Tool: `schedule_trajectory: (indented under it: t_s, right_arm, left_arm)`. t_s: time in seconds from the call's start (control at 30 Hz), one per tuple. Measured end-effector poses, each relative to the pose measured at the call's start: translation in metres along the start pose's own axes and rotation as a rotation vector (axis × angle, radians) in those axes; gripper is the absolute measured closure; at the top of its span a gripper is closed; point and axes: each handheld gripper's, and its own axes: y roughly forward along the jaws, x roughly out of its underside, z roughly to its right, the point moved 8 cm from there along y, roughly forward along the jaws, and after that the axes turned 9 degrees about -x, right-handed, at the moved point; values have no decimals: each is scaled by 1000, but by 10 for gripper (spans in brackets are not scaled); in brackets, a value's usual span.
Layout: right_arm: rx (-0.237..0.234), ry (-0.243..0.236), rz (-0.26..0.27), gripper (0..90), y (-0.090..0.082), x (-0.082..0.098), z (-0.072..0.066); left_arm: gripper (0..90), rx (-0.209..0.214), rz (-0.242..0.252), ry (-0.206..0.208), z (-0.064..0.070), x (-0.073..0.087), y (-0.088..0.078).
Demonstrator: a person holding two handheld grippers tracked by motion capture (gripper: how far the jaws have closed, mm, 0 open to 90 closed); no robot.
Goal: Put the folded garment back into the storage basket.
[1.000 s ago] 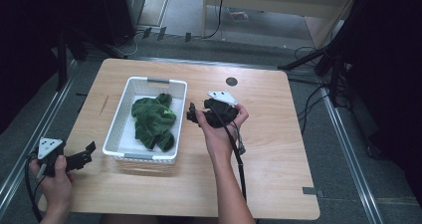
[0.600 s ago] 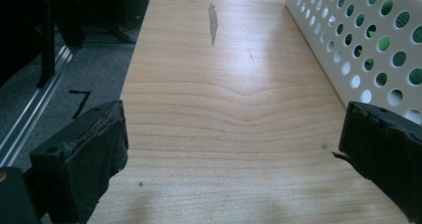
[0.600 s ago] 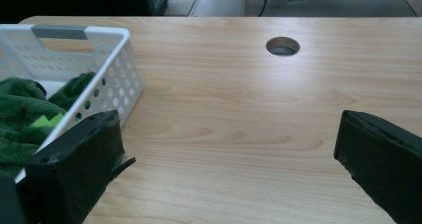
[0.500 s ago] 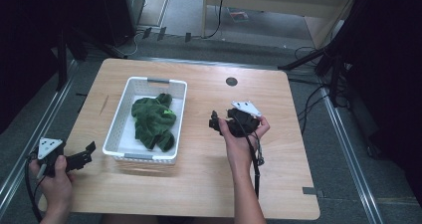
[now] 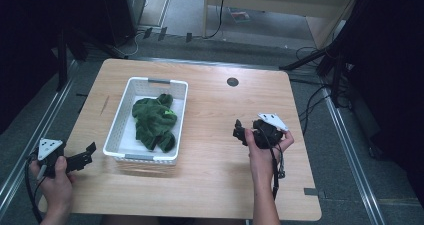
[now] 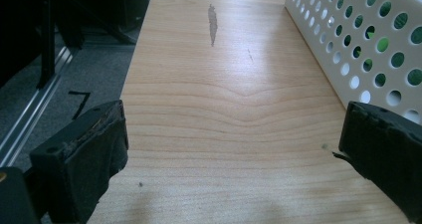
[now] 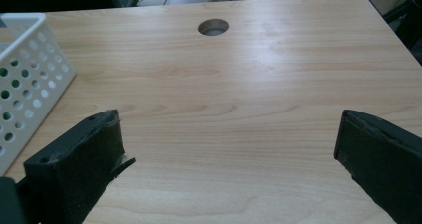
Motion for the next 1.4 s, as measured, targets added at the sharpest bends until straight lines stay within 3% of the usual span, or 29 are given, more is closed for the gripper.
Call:
schedule_trajectory:
  t_s: [1.4]
  right_arm:
    - [124,51,-35,0,-59,91,117]
  left_arm:
    - [0,3,4,-6,0,0,-1]
